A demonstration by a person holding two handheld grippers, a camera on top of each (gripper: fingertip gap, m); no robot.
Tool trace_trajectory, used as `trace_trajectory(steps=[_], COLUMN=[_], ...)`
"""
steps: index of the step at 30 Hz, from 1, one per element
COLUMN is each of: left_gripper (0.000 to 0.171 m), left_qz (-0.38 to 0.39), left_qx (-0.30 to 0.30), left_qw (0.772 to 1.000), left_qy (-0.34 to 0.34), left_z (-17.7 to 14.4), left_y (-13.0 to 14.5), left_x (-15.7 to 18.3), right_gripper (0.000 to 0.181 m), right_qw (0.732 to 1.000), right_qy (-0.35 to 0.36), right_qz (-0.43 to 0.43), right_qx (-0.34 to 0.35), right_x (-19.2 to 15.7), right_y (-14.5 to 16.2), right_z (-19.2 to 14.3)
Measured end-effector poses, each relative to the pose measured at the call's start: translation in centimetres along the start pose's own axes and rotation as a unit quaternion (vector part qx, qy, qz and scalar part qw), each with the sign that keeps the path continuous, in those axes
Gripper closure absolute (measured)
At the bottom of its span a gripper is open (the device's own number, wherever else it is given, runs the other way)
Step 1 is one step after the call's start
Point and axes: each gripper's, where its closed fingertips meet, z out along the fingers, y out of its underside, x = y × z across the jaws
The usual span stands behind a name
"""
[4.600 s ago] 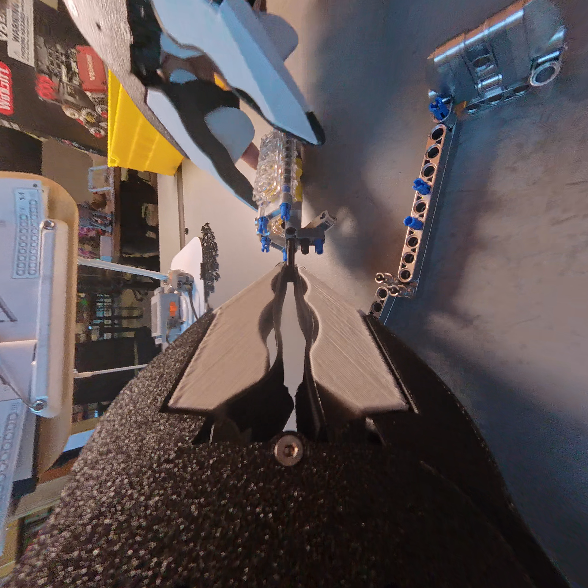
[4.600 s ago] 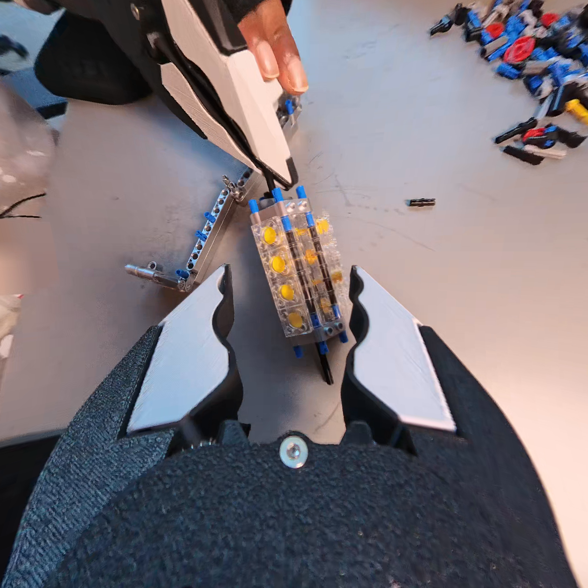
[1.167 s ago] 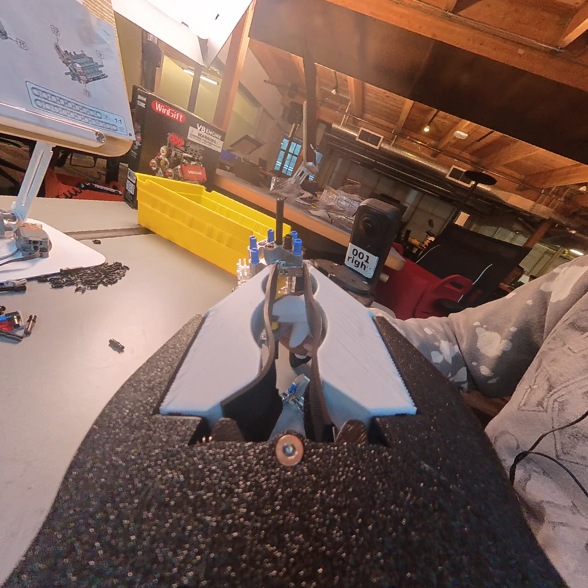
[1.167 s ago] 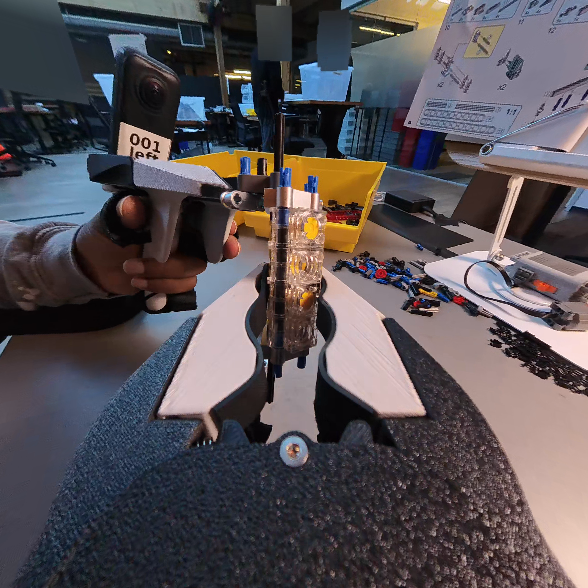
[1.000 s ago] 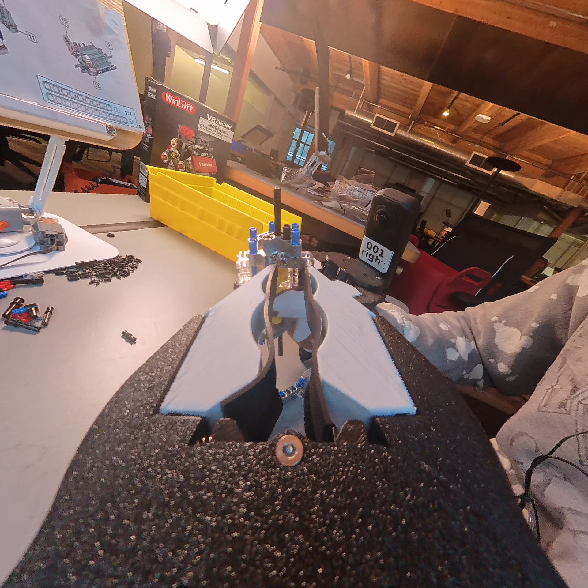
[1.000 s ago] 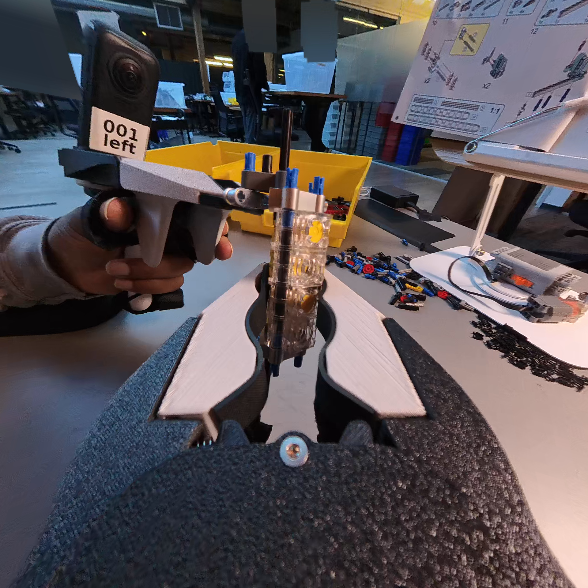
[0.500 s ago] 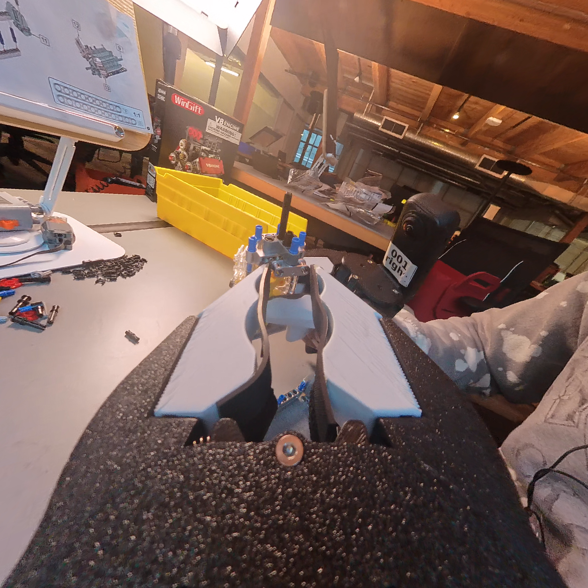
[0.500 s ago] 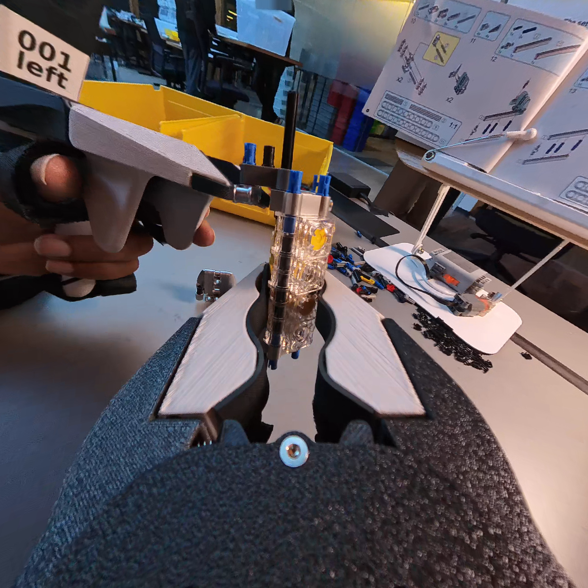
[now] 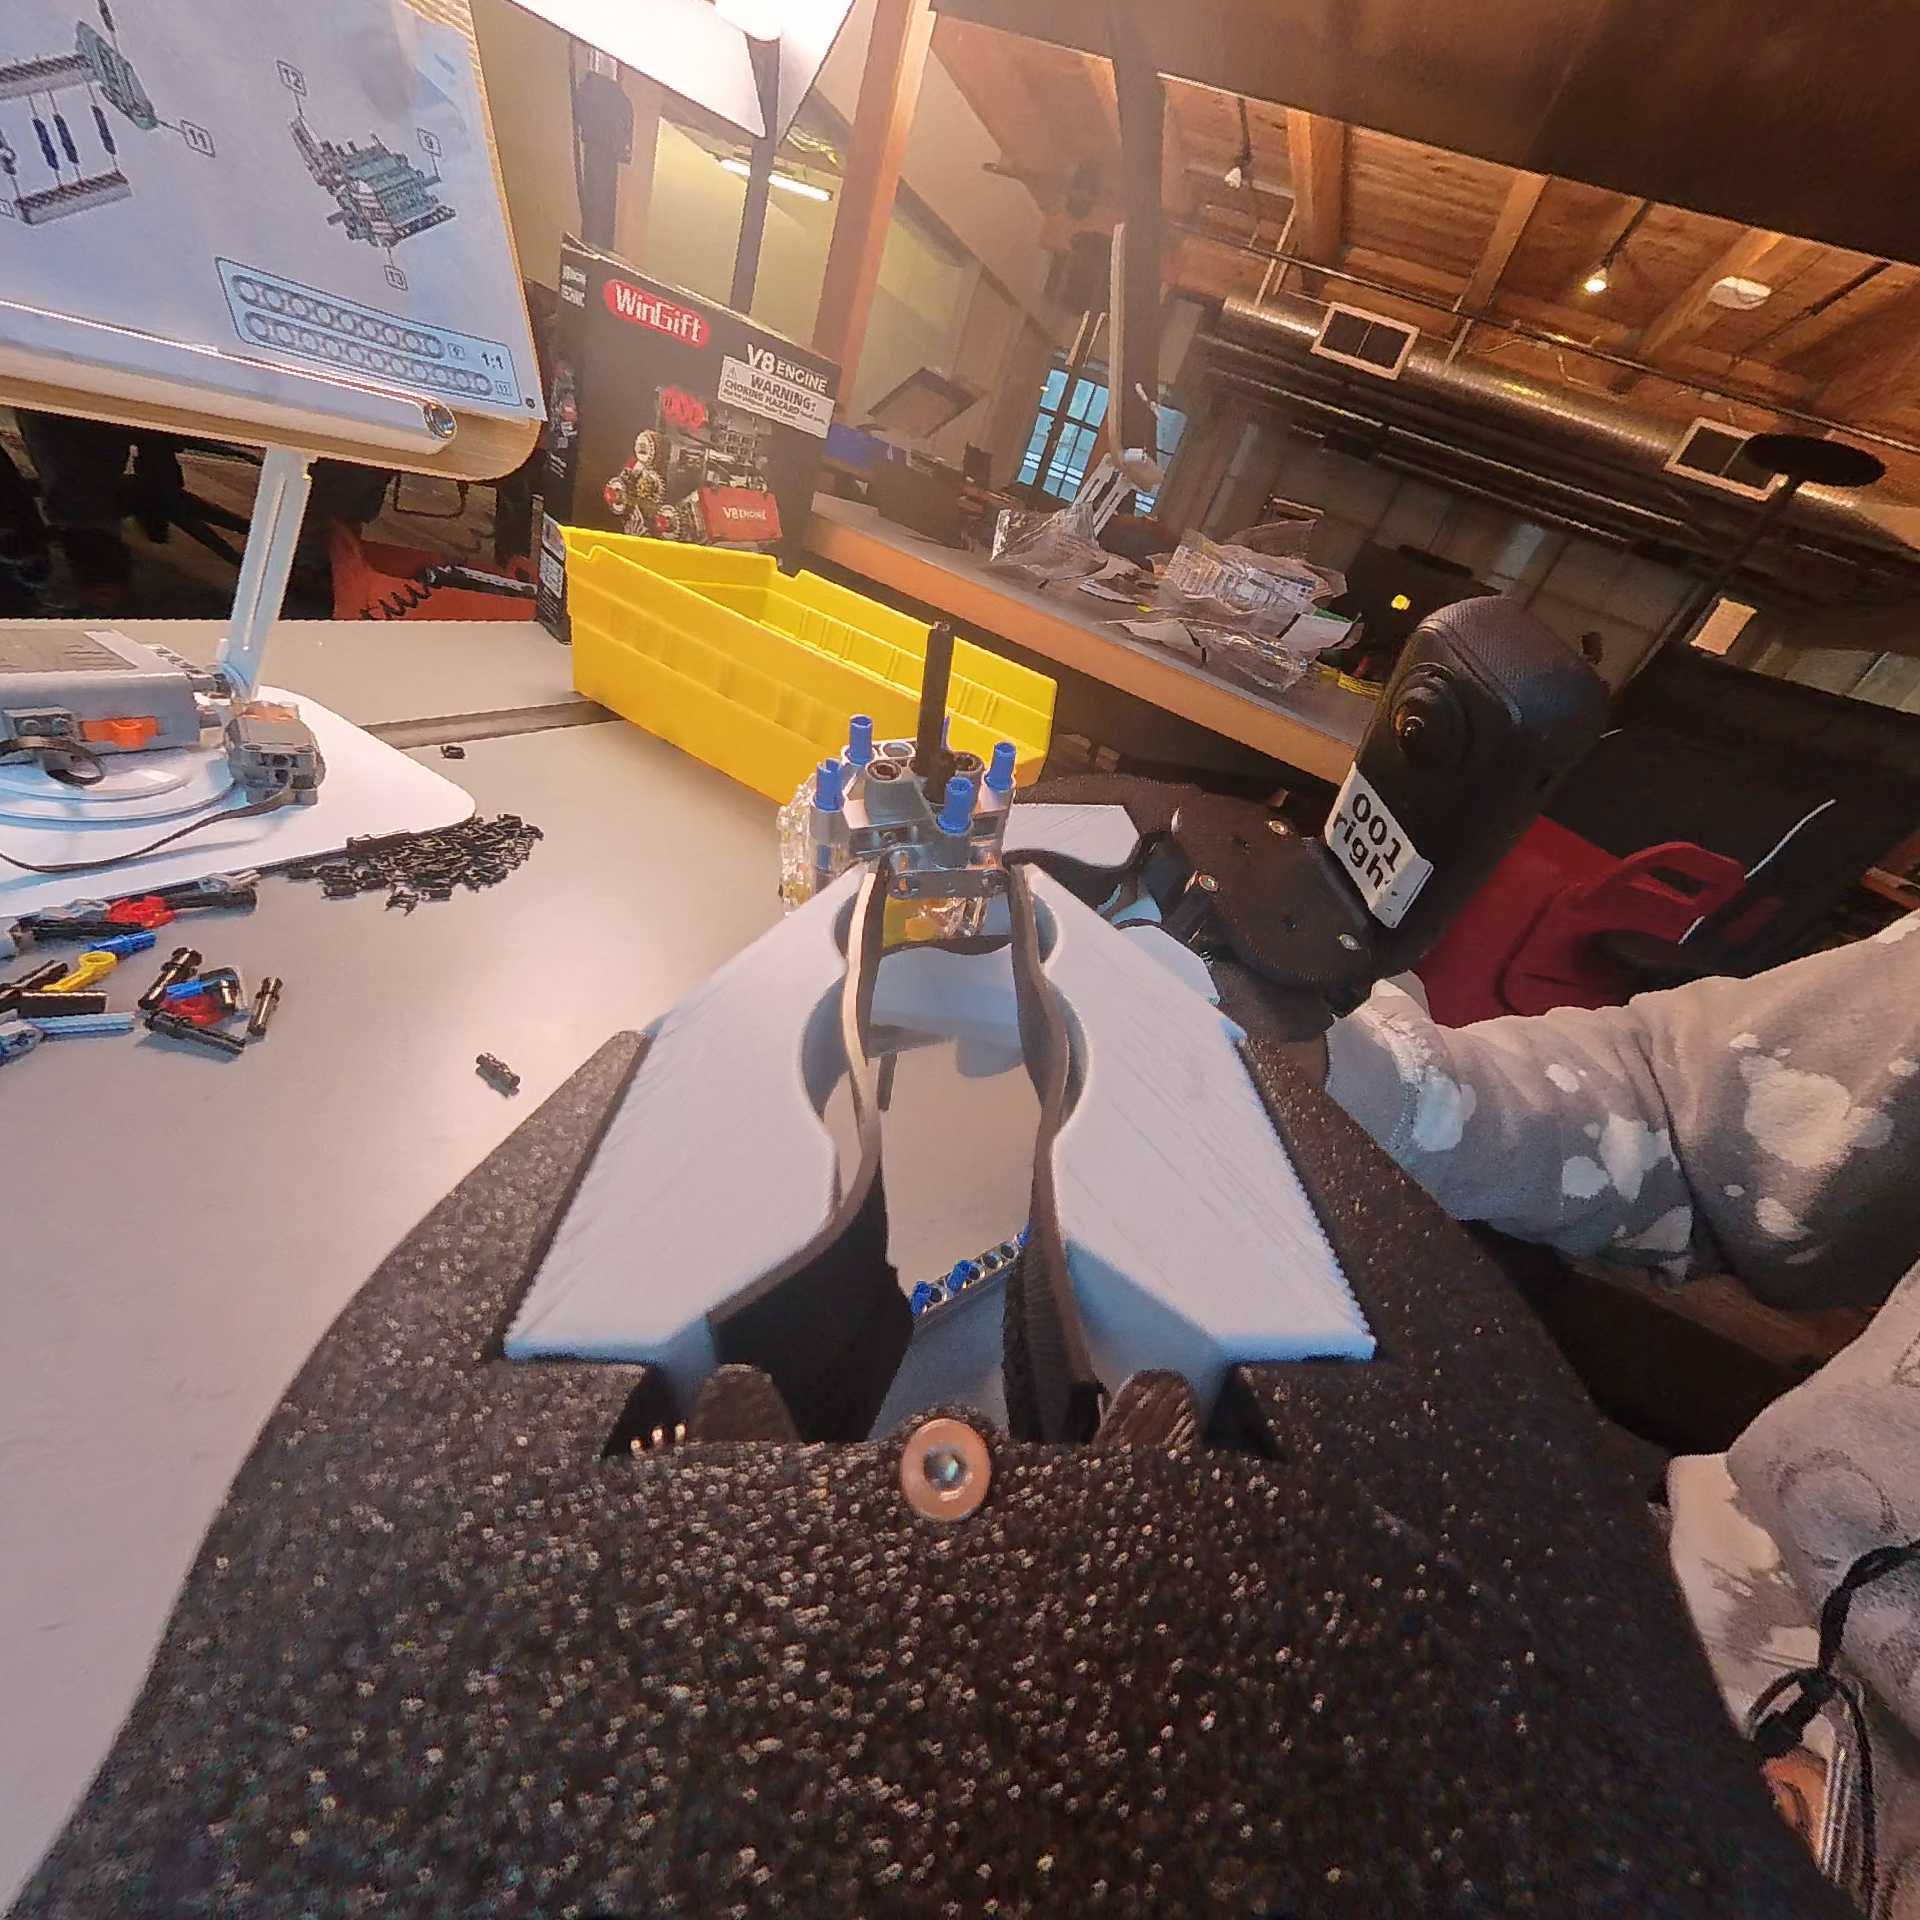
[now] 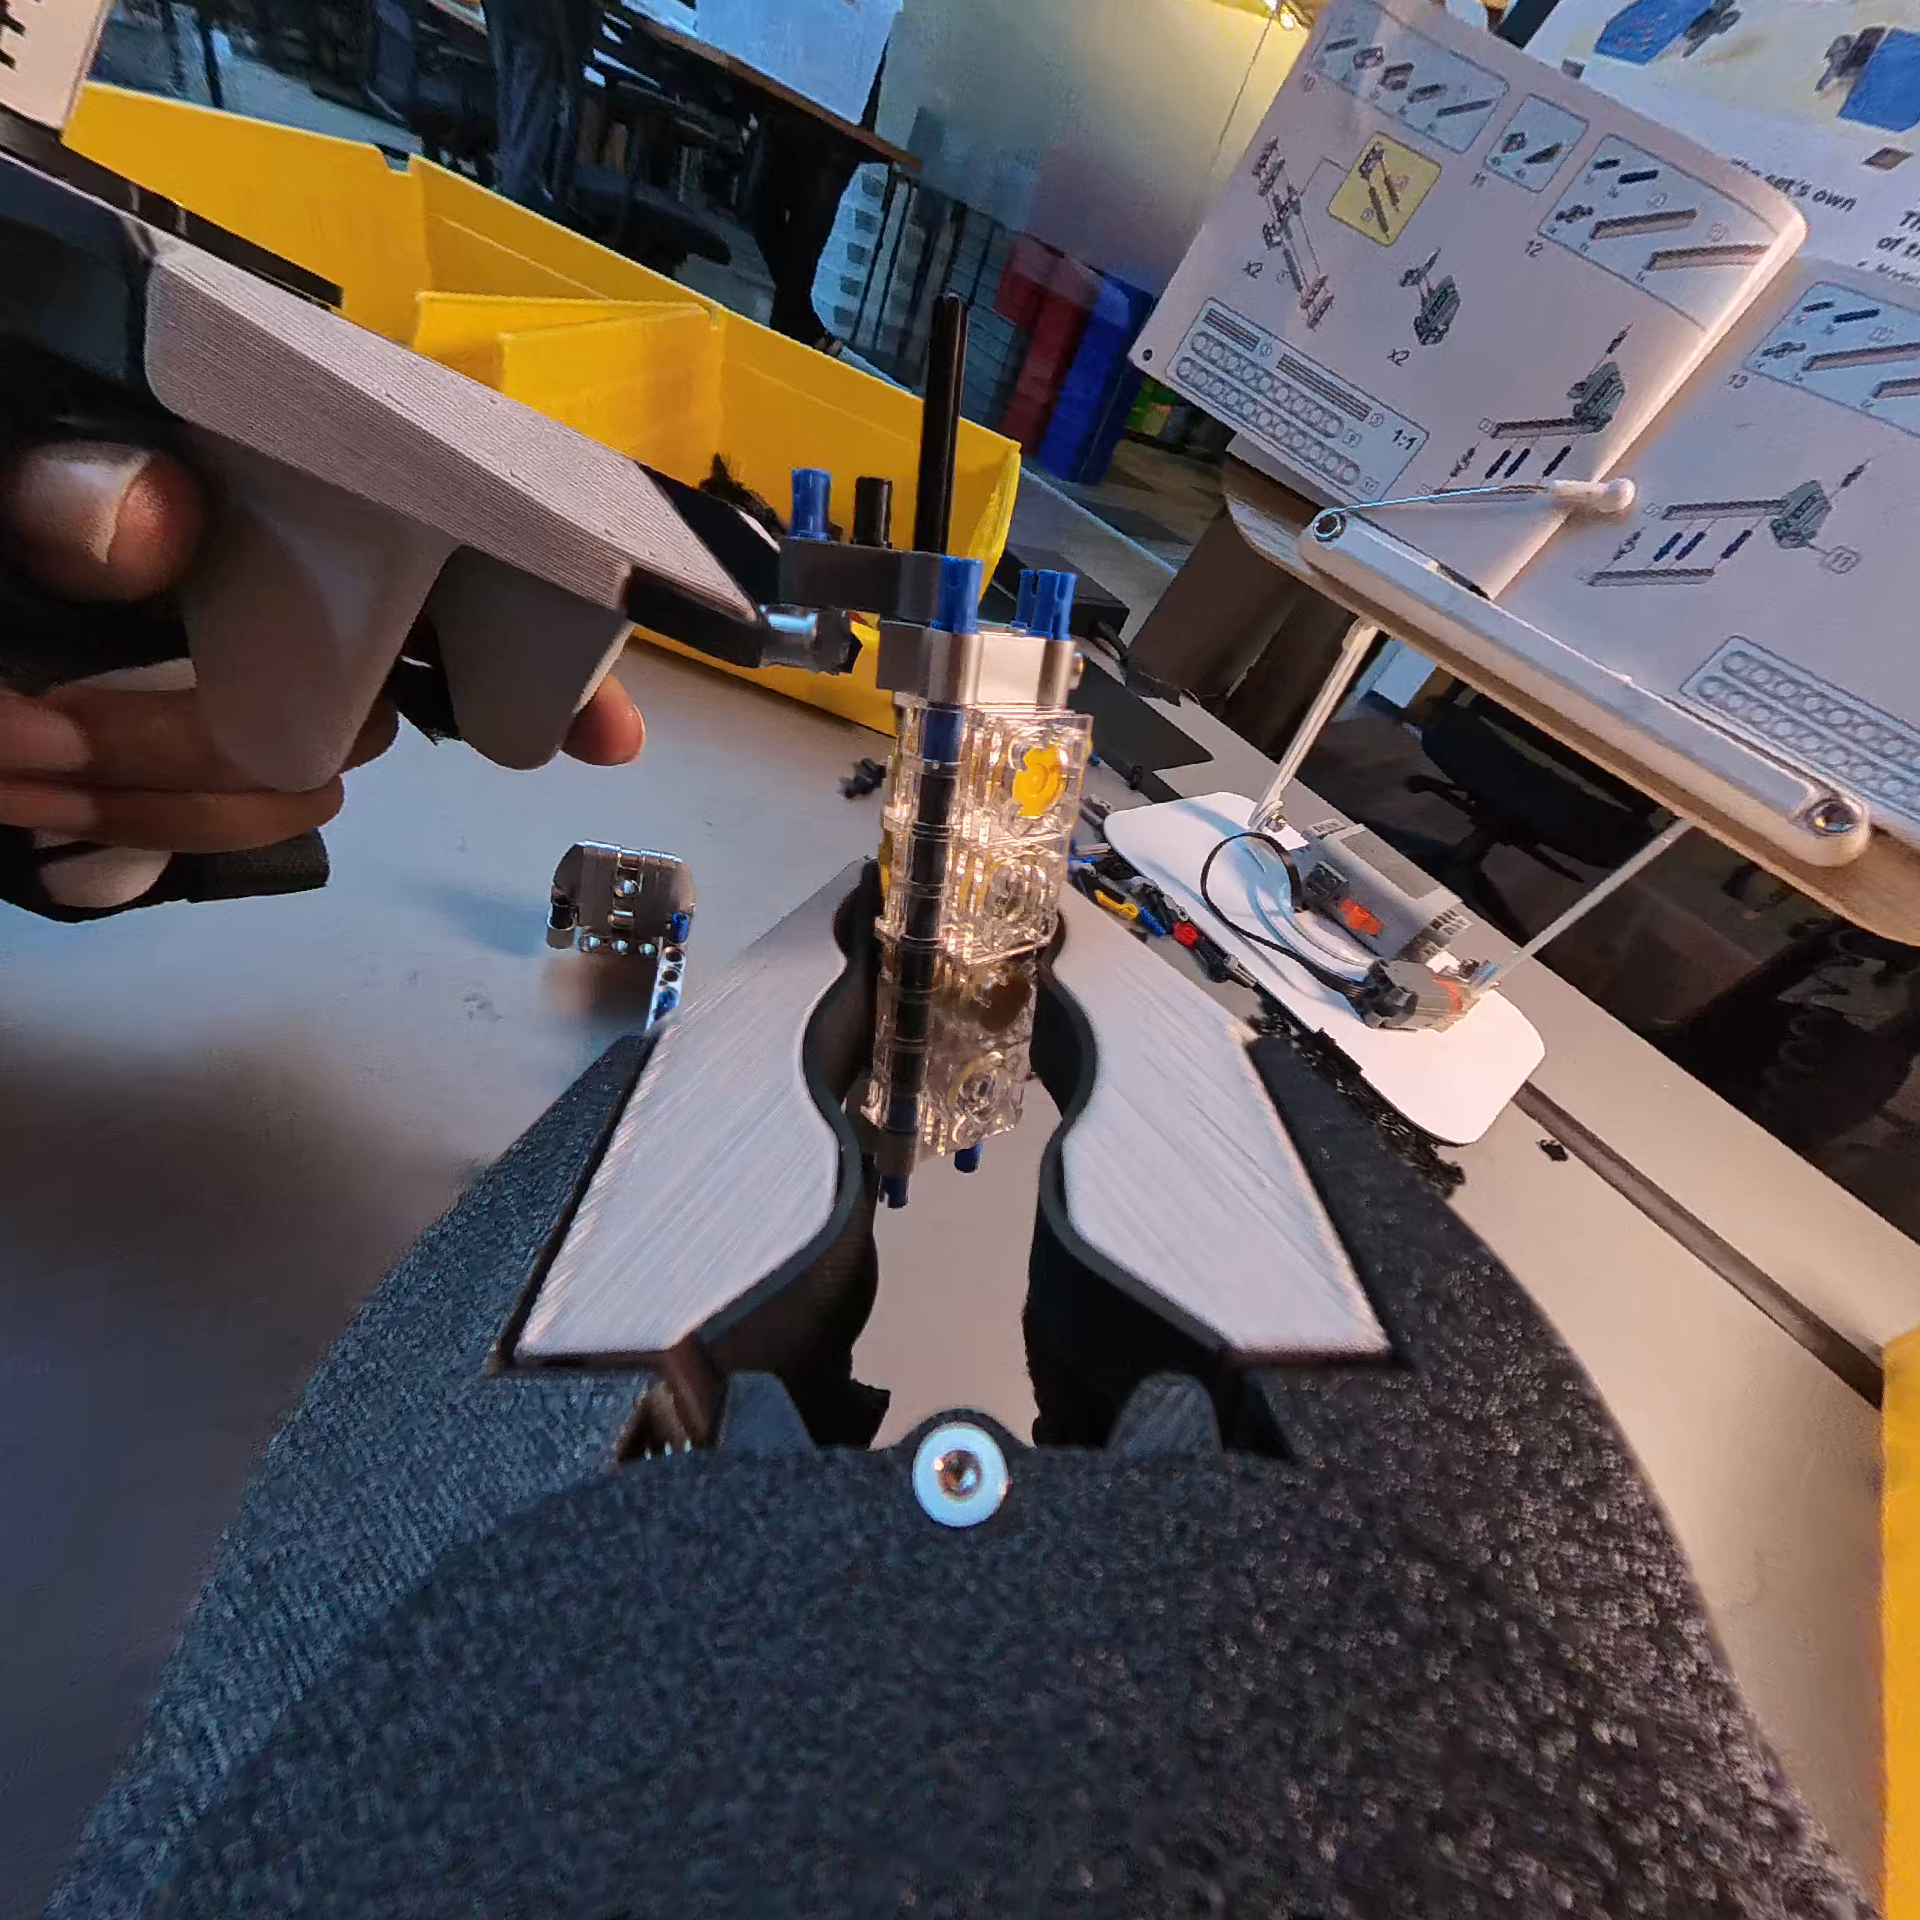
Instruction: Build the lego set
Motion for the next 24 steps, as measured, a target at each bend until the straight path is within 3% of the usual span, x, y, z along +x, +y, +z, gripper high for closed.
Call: trace_trajectory(steps=[6,16,24], left_gripper=[0.157,0.151,0.15], left_qz=[0.015,0.045,0.038], left_qx=[-0.004,-0.038,-0.047], left_qw=[1.0,0.998,0.998], left_qy=[-0.004,0.02,0.015], left_z=[-0.4,-0.1,0.0], left_y=[0.1,1.1,1.4], left_x=[-0.6,-0.2,-0.2], right_gripper=[0.158,0.158,0.158], right_qw=[0.996,0.997,0.994], right_qy=[0.037,0.017,0.034], right_qz=[-0.085,-0.07,-0.104], right_qx=[-0.016,-0.02,-0.026], right_x=[1.0,0.4,0.4], right_y=[0.6,0.8,0.7], right_z=[-0.2,-0.2,-0.2])
